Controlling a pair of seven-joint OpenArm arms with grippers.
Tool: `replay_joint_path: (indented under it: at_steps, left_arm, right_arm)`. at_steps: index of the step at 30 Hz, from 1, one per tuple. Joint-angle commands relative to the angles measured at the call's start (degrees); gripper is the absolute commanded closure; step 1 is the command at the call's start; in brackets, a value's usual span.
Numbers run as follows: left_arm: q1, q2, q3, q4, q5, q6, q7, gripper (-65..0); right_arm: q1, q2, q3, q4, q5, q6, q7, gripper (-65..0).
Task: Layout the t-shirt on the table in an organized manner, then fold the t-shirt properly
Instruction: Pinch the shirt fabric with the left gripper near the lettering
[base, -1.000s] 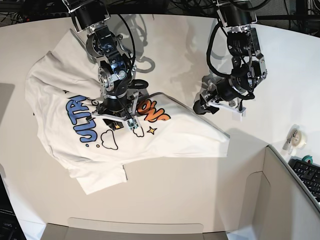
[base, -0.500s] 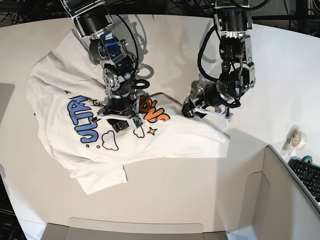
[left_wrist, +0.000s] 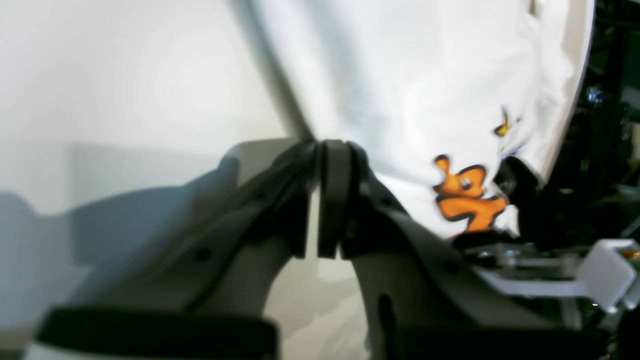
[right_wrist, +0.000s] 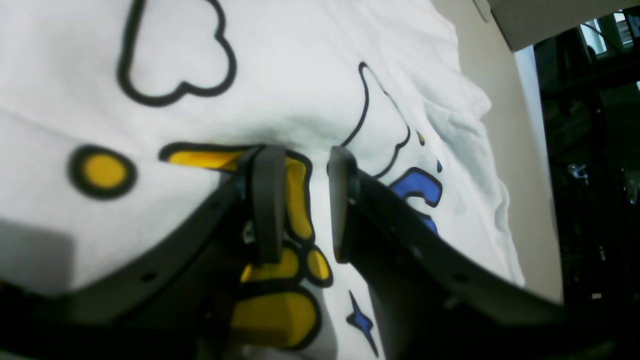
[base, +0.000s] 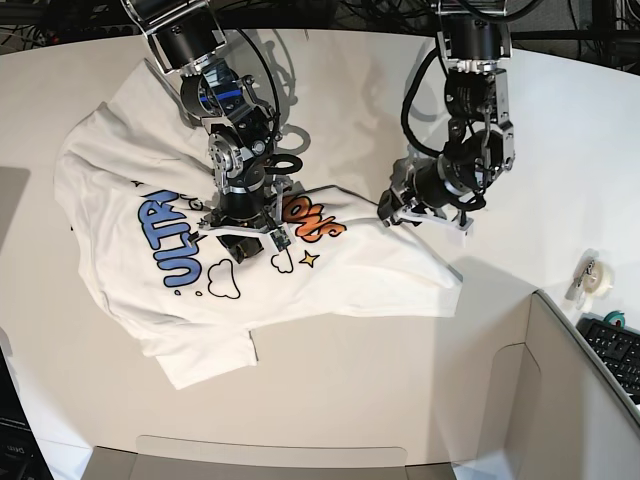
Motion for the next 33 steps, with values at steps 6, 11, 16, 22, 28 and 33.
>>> replay_joint_path:
  at_steps: [6, 11, 16, 22, 28, 33]
  left_arm:
    - [1.8, -1.02, -0.8, 0.14, 6.67, 3.88, 1.9, -7.1]
    - [1.53, -1.11, -0.71, -1.27, 7.02, 4.15, 1.46, -9.1]
    - [-3.13, -2.87, -0.01, -9.44, 12.83, 4.23, 1.11, -3.5]
    - [-7.52, -4.1, 10.1, -13.58, 28.74, 5.55, -0.74, -1.3]
    - [-7.52, -2.43, 18.54, -13.31, 32.43, 10.04, -0.65, -1.3]
    - [-7.08, 4.6, 19.24, -7.69, 32.26, 8.45, 1.11, -1.3]
  right_arm:
    - [-1.03, -0.28, -0.11, -0.51, 3.0, 3.25, -3.13, -16.0]
    - [-1.29, 0.25, -0.11, -0.51, 3.0, 3.25, -3.13, -16.0]
    - [-1.9, 0.25, -0.11, -0.51, 3.0, 3.25, -3.13, -16.0]
    - [-1.99, 0.25, -0.11, -0.51, 3.0, 3.25, -3.13, -16.0]
    - [-1.82, -0.19, -0.11, -0.51, 3.0, 3.25, -3.13, -16.0]
    - [-1.82, -0.02, -0.11, -0.51, 3.0, 3.25, -3.13, -16.0]
